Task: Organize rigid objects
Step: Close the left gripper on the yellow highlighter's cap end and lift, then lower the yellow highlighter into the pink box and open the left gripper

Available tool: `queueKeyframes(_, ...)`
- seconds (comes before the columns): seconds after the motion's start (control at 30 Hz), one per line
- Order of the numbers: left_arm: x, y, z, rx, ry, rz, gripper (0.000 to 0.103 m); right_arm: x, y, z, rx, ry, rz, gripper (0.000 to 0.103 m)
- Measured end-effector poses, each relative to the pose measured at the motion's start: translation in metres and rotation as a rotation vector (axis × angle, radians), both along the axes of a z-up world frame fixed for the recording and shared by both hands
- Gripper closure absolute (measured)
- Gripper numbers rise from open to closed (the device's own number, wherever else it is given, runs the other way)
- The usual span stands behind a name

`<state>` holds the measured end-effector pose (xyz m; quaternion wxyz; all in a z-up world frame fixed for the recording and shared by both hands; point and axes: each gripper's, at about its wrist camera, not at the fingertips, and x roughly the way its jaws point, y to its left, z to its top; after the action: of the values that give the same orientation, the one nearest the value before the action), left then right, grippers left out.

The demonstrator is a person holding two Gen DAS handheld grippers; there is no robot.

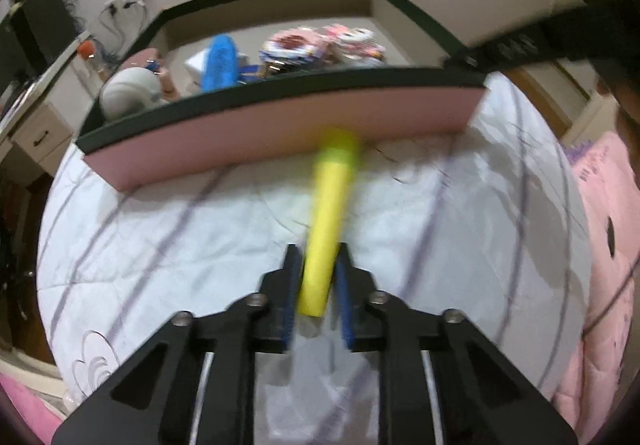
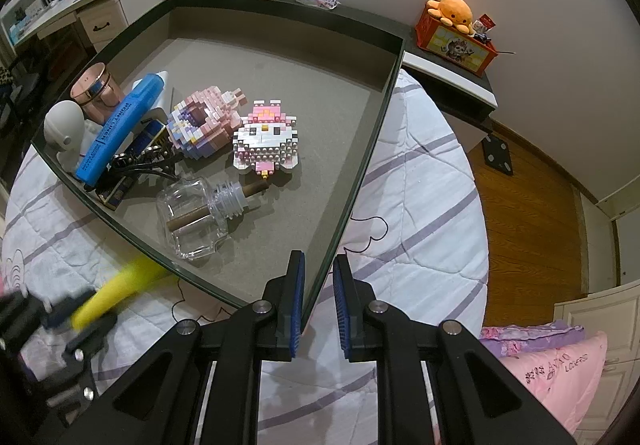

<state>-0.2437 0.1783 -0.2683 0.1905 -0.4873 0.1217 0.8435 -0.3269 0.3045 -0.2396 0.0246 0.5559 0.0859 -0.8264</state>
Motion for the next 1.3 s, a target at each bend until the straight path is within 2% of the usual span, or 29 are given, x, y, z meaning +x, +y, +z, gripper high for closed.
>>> queueKeyframes(0.3,-0.013,0.010,0.003,-0.018,-0.005,-0.001,0.087,0.002,0.000,0.000,0.000,-0.007,0.001,0.087)
queueKeyframes(0.33,-0.015,0.011,0.003,-0.021,-0.004,-0.003,0.086,0.002,0.000,0.000,-0.001,-0.008,0.002,0.087)
queueKeyframes(0.4,-0.019,0.014,0.002,-0.027,-0.005,-0.005,0.076,0.001,0.000,0.000,0.000,-0.009,0.003,0.087)
queueKeyframes(0.47,-0.023,0.015,0.001,-0.026,-0.003,-0.003,0.073,0.002,0.001,0.000,-0.001,-0.009,0.003,0.087)
queueKeyframes(0.53,-0.026,0.014,0.000,-0.010,-0.003,-0.001,0.074,0.002,-0.001,0.000,0.000,-0.010,0.003,0.087)
queueKeyframes(0.6,-0.026,0.012,0.001,0.007,0.007,0.000,0.088,0.002,-0.001,0.001,0.000,-0.011,0.004,0.087)
queueKeyframes(0.77,-0.016,0.001,0.012,0.034,0.033,-0.003,0.088,0.002,-0.002,0.000,0.005,-0.014,0.006,0.087)
queueKeyframes(1.0,-0.012,-0.019,0.053,0.062,0.121,0.020,0.088,0.002,-0.002,0.000,0.006,-0.014,0.005,0.087)
queueKeyframes(1.3,-0.050,-0.025,0.080,0.038,0.162,0.051,0.088,0.002,-0.002,-0.001,0.007,-0.016,0.007,0.087)
